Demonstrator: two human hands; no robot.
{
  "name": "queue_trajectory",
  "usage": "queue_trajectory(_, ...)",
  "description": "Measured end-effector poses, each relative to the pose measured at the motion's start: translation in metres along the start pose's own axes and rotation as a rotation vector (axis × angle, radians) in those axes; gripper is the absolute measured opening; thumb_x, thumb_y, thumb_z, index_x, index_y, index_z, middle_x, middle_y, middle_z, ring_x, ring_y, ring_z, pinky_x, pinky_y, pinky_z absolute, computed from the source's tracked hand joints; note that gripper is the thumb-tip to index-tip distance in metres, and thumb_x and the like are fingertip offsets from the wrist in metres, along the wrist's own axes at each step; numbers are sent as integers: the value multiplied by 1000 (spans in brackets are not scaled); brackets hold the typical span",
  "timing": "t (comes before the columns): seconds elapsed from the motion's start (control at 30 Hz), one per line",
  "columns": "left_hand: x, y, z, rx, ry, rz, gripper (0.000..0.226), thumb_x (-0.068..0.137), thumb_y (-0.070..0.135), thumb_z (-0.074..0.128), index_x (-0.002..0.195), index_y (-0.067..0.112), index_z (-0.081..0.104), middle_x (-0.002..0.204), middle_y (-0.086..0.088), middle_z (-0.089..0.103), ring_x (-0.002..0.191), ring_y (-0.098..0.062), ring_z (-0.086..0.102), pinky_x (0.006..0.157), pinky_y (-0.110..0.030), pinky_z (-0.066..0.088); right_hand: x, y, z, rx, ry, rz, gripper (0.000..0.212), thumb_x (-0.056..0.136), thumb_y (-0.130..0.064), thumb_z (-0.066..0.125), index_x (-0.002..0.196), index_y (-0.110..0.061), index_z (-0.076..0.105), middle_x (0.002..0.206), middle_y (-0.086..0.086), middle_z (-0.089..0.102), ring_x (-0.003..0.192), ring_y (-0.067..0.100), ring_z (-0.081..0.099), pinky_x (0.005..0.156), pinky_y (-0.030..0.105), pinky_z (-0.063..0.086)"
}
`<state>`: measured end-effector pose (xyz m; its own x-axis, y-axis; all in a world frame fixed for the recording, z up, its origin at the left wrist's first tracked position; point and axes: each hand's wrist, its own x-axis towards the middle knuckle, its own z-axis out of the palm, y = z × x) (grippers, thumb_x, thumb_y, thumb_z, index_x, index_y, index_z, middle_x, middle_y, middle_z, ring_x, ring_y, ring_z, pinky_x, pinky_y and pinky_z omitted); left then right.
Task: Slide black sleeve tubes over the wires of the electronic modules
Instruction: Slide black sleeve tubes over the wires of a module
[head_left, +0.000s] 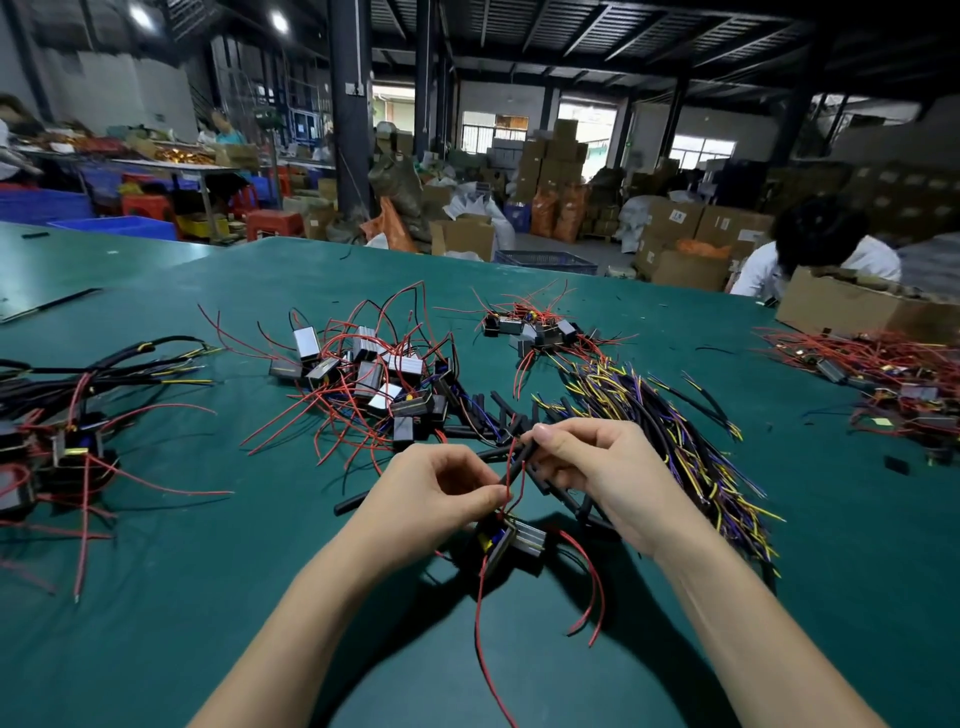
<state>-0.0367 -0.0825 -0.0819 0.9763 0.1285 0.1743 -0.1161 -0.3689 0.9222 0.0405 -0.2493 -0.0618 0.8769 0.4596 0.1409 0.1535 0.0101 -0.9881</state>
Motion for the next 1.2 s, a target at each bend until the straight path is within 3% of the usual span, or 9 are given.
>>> queue_trajectory(0.2, -1, 10, -7, 22, 29, 86, 12, 83, 21, 71, 73, 15, 69, 63, 9, 67, 55, 3, 53, 57, -10, 41, -1, -17, 9, -309, 204, -245, 20, 86, -18, 68, 67, -14, 71, 54, -3, 62, 50, 6, 49, 54, 21, 41)
queue_trajectory(0.33, -1, 14, -9, -67, 9, 114, 14, 88, 25, 64, 83, 14, 69, 75, 3, 70, 67, -2, 58, 66, -15, 46, -5, -32, 11, -244, 192, -293, 21, 87, -16, 67, 67, -11, 69, 52, -3, 60, 47, 3, 48, 51, 15, 39)
queue_trajectory(0.5, -3, 15, -1, -144, -102, 90, 42, 77, 63, 58, 101, 29, 64, 91, 10, 72, 85, -3, 65, 79, -18, 51, -6, -35, 13, -374, 258, -332, 20, 85, -20, 70, 65, -16, 69, 51, -5, 62, 49, 5, 52, 54, 21, 44)
queue_trajectory(0.6, -4, 11, 8, 91, -63, 176, 24, 79, 33, 75, 98, 26, 64, 88, 9, 72, 83, -8, 67, 78, -23, 52, -6, -35, 14, -411, 240, -307, 19, 82, -22, 72, 64, -16, 71, 49, -8, 62, 46, 2, 51, 52, 18, 43)
queue_trajectory(0.67, -4, 10, 10, 173, -27, 205, 14, 84, 13, 67, 96, 21, 65, 86, 7, 72, 81, -9, 66, 81, -29, 52, -6, -34, 12, -399, 217, -262, 19, 82, -20, 73, 64, -15, 71, 47, -7, 61, 42, 0, 49, 51, 14, 40)
queue_trajectory(0.83, -2, 11, 4, 71, -62, 124, 43, 88, -8, 41, 95, 26, 66, 88, 5, 72, 90, -11, 67, 93, -30, 51, -4, -33, 2, -187, 103, -107, 18, 86, -12, 68, 68, -7, 69, 58, 3, 66, 47, 9, 53, 47, 16, 41)
queue_trajectory(0.93, -2, 9, 3, 11, -75, 129, 47, 88, -9, 35, 95, 25, 67, 81, 4, 70, 84, -8, 65, 84, -21, 51, -4, -34, -1, -109, 19, -60, 17, 88, -10, 65, 72, -4, 69, 60, 3, 67, 49, 10, 53, 45, 14, 41)
queue_trajectory(1.07, -3, 4, 13, -133, -33, 108, 26, 85, 18, 42, 95, 22, 66, 77, 3, 65, 80, -15, 58, 81, -41, 48, -4, -33, 2, -181, 2, -71, 17, 88, -9, 64, 72, -3, 67, 59, 2, 67, 48, 11, 53, 45, 15, 41)
queue_trajectory(1.2, -2, 7, 27, -176, 134, 235, 10, 92, 22, 59, 96, 15, 64, 84, 4, 70, 79, -7, 64, 79, -24, 50, -5, -30, 12, -271, 16, -98, 20, 88, -9, 65, 68, -8, 65, 56, 2, 65, 41, 6, 50, 44, 18, 40)
